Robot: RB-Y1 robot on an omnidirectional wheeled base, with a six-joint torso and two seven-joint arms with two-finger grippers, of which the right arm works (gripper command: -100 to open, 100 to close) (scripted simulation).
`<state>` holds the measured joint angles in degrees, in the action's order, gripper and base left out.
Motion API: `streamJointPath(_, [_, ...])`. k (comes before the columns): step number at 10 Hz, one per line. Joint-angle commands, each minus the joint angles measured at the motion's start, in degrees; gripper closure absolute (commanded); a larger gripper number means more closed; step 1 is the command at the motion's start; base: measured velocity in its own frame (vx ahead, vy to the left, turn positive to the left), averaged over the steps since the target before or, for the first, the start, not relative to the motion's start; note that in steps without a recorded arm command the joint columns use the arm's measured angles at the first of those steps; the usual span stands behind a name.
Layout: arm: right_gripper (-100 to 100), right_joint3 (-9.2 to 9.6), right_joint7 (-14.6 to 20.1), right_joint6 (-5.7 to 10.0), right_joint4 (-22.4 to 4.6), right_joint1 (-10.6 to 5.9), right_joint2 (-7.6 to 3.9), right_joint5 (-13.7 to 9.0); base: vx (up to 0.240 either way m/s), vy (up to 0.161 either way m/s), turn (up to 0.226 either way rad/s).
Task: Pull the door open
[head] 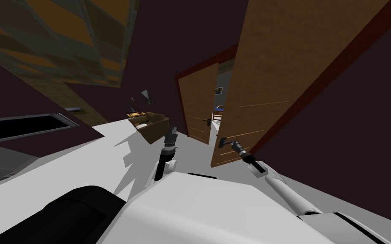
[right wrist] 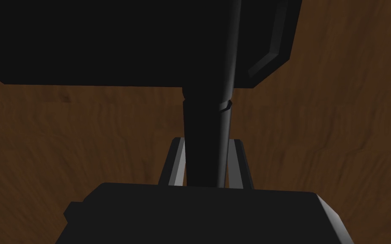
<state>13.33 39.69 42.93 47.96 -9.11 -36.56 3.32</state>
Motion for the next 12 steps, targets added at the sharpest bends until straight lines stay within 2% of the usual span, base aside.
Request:
streamJointPath(1, [100,0.52,0.7,1.75,-0.2,0.55,-0.78,0.2,-0.115,-0.07,0.1])
streamJointPath(5, [100,1.38,1.8,4.62,-0.5,1.44,-2.06,0.4,-0.123,-0.091,0.083])
streamJointPath(6, [100,1.86,2.4,6.2,-0.7,1.93,-2.76,0.5,-0.15,-0.11,0.138])
streamJointPath(11, [100,3.1,4.0,10.36,-1.1,3.22,-4.62,0.9,-0.134,-0.11,0.087])
streamJointPath(12, [100,2.7,3.7,9.97,-2.2,2.36,-4.43,0.8,-0.059,-0.057,0.014])
